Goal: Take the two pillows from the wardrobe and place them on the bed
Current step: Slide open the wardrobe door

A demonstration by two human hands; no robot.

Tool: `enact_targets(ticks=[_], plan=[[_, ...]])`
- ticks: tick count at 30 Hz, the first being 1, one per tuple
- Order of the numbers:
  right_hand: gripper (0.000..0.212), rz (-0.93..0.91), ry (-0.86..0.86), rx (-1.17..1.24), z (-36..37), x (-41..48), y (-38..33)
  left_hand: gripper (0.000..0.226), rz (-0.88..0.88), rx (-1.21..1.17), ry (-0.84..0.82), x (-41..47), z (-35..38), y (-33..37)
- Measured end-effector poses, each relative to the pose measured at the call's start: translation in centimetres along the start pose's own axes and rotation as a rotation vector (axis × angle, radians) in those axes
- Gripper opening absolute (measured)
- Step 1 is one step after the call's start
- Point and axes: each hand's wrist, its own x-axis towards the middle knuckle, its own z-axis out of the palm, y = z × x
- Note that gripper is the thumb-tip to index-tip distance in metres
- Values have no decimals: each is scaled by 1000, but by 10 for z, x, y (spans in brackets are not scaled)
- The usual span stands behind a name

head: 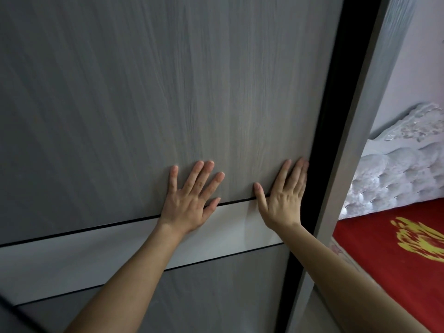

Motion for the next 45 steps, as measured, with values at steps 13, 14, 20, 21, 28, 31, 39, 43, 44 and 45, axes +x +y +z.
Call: enact_targets(ticks=[13, 14, 20, 21, 28, 31, 39, 43, 44, 45], plan=[[79, -166, 22, 104, -36, 2, -18, 70, -119, 79, -199, -41, -48, -49], [83, -87, 33, 192, -38, 9, -24, 69, -148, 73, -210, -42, -53, -51], [78, 183, -142, 687, -31, 32, -77, 66, -468, -6, -239, -40, -84, -71], [74, 176, -136, 688, -28, 28, -86, 67, -496, -7, -252, -42, -88, -77], [65, 125, -148, 708, -4, 8, -125, 74, -660, 12, -420, -73, -97, -113], [62, 95, -148, 755, 5, 0, -148, 78, -753, -11, -432, -83, -96, -121], [59, -26, -179, 842, 23, -18, -206, 82, -771, 11, -446, -125, -113, -173], [59, -67, -198, 883, 27, -29, -239, 81, -800, 25, -472, -141, -126, -196], [59, -71, -204, 897, 27, -31, -248, 81, -820, 18, -472, -144, -128, -199], [60, -74, -213, 907, 28, -33, -256, 80, -846, 5, -469, -147, -130, -203]])
